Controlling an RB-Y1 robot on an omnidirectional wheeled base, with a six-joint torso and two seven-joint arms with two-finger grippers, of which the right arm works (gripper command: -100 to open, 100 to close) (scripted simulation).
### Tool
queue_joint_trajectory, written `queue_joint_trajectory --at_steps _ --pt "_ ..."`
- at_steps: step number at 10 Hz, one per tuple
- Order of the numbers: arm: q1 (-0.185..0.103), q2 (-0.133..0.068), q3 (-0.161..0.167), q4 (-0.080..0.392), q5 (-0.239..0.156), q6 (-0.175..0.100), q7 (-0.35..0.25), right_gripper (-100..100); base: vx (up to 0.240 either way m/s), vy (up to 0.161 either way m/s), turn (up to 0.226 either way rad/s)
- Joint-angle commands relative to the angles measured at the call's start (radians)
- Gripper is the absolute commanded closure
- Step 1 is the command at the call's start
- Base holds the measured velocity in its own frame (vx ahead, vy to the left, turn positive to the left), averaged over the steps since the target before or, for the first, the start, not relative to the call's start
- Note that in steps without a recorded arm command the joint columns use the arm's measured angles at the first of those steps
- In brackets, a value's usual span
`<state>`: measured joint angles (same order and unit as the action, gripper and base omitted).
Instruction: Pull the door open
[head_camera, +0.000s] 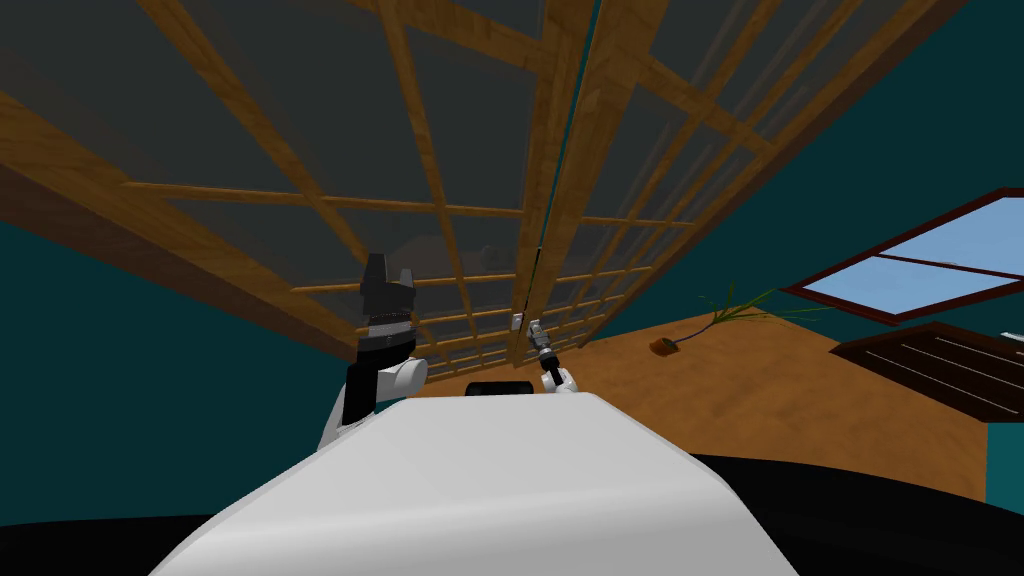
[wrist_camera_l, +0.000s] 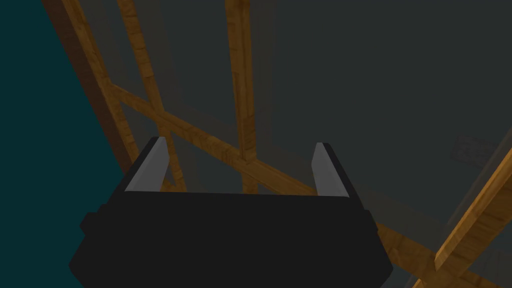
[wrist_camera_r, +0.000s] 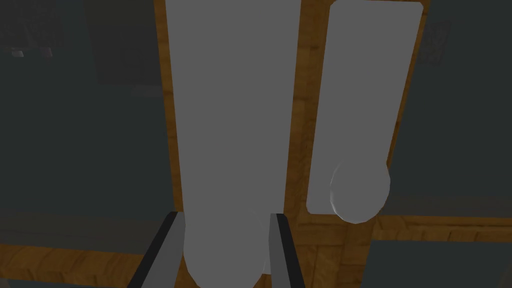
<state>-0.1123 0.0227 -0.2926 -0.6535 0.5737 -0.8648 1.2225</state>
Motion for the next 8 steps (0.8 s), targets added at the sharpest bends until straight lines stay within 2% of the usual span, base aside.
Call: queue_joint_trajectory --at_steps 1,3,6,7,8 --pt "-0.003 -0.009 -0.007 0.031 -0.005 -0.005 0.001 100 -0.113 -0.019 -0.026" --pt "0.010 -0.029 -0.008 0.036 -0.013 -0.004 -0.015 100 -0.179 -0.044 0.022" --pt "0.013 -0.033 -0.009 0.037 -0.015 -0.003 -0.019 100 -0.075 -0.011 -0.008" --pt "0.022 -0.051 -0.008 0.041 -0.026 -0.002 -0.042 100 -0.138 -0.032 0.066" --pt "0.022 -0.051 -0.008 0.041 -0.026 -0.002 -0.042 100 -0.155 -0.026 0.031"
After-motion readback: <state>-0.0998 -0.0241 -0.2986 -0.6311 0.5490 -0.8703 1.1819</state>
